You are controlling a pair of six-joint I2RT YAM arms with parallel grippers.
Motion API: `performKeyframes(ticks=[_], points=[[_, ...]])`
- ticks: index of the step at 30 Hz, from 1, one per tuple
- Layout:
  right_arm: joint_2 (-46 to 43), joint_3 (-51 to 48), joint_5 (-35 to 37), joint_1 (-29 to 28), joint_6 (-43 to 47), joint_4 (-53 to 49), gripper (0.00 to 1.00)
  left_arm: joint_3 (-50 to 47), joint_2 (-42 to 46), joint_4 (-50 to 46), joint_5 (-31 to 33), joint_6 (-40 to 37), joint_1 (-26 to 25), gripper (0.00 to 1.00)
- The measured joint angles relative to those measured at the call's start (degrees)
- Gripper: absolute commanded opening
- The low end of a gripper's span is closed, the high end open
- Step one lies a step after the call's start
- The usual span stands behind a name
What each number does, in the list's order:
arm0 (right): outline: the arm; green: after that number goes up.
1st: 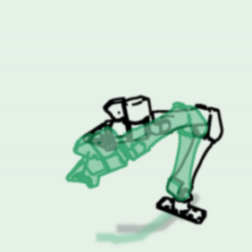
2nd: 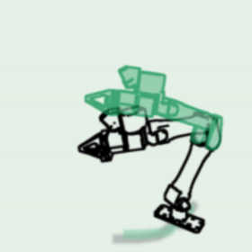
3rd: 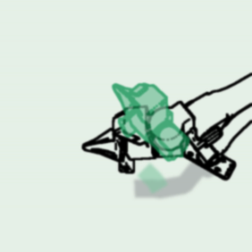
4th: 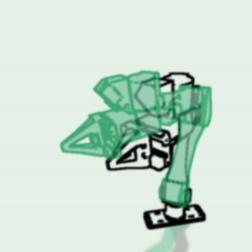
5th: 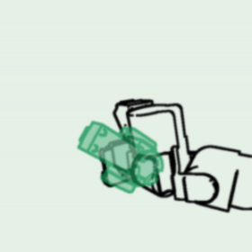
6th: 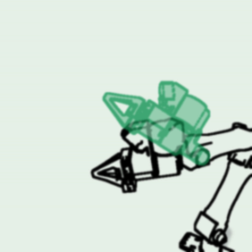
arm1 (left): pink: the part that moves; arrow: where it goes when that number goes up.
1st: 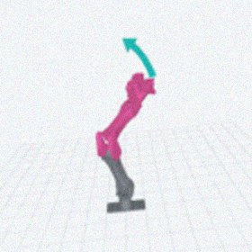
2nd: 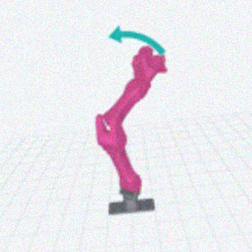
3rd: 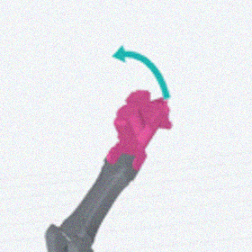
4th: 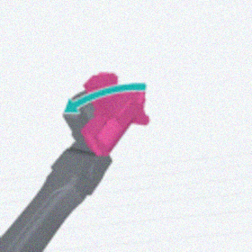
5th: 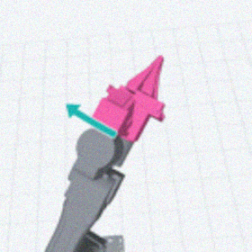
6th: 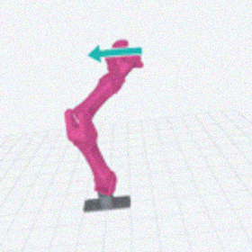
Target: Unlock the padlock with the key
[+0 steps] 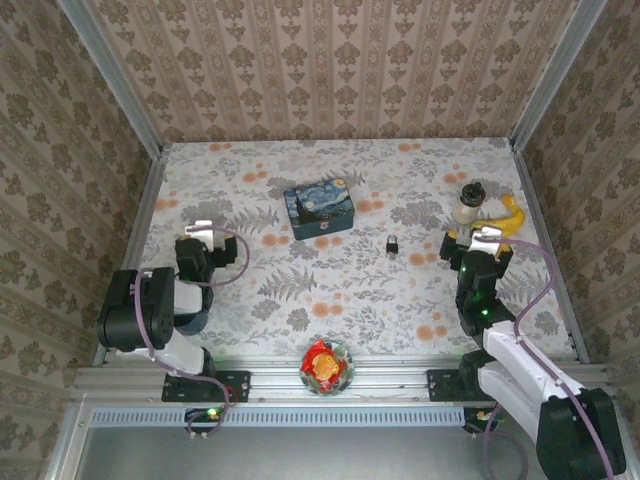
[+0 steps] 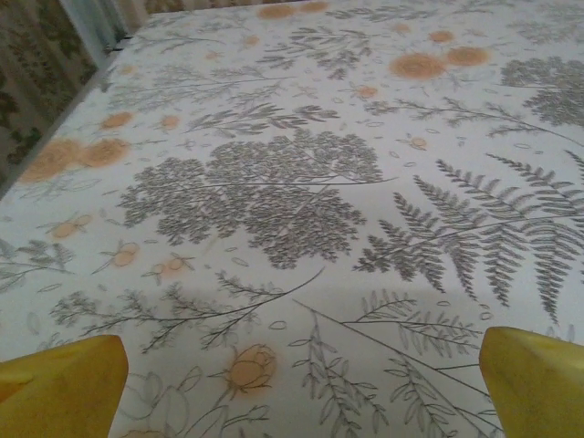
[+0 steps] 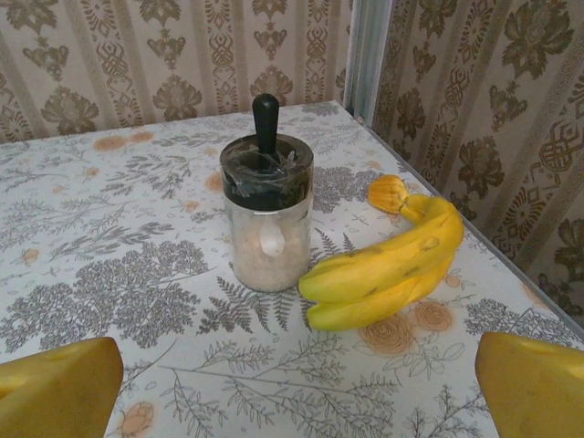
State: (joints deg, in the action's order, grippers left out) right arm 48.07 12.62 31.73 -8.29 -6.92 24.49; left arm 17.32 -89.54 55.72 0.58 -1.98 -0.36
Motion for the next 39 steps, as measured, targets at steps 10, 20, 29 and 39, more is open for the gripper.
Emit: performKeyframes(ticks=[10, 20, 29, 39], points=[[10.3, -3.1, -9.7, 7.3, 0.8, 13.7, 1.0, 3.3, 0.0, 0.0, -12.5, -0.9, 3.5, 1.0], [24.7, -1.8, -17.0, 8.0, 0.8, 25.4, 1.0, 3.3, 0.0, -0.1, -12.8, -0.9, 3.4, 1.0], [38.9, 2.8, -20.0, 8.1, 0.8, 32.0, 1.0, 3.3, 0.0, -0.2, -12.7, -0.9, 3.4, 1.0], [39.0, 10.7, -30.7, 8.5, 3.8, 25.9, 1.0, 3.3, 0.0, -0.2, -12.7, -0.9, 3.3, 1.0]])
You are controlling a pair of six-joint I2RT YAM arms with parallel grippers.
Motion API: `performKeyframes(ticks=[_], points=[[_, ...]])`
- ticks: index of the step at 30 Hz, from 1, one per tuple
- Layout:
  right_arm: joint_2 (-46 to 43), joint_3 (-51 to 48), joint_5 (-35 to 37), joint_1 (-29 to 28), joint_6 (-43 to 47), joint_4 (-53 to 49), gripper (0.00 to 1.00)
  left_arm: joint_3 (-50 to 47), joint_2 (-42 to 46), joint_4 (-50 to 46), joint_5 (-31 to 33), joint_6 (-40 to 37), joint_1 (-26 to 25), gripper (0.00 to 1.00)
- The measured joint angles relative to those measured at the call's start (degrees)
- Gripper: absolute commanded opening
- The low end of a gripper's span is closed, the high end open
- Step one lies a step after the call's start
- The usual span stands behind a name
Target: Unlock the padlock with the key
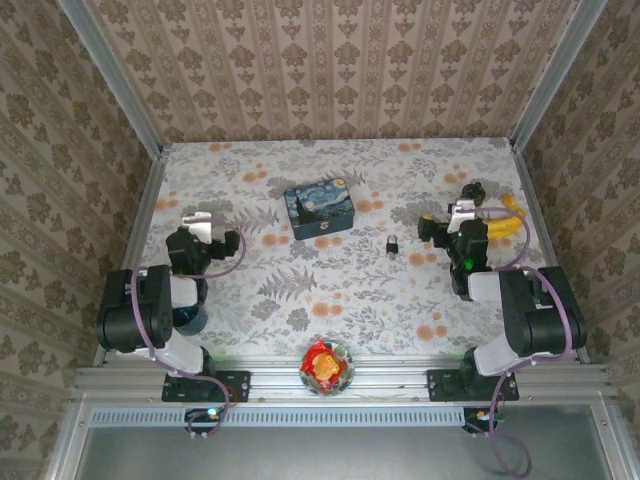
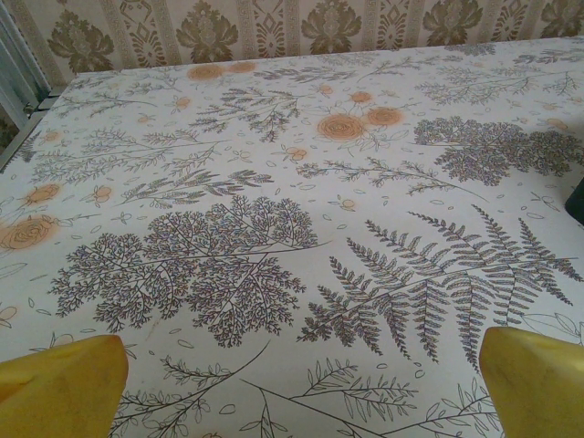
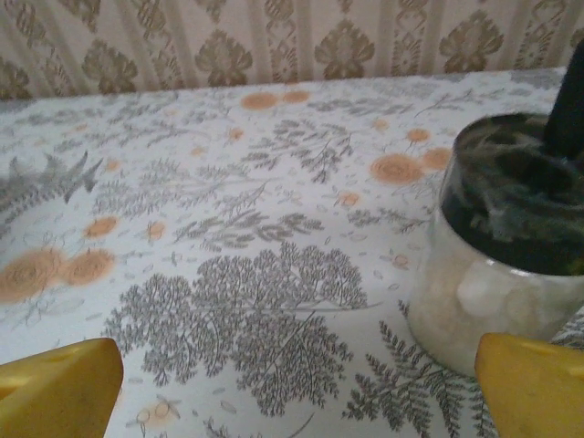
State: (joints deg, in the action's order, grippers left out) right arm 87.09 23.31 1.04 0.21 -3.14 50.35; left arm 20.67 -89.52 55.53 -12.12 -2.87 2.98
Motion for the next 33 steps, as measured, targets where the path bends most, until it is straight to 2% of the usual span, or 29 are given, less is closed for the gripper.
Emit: performKeyframes(ticks=[33], points=[[0.0, 0.0, -2.8, 0.2, 0.4, -1.8, 1.0, 0.0, 0.0, -0.2, 0.8, -0.2, -0.7, 1.0]])
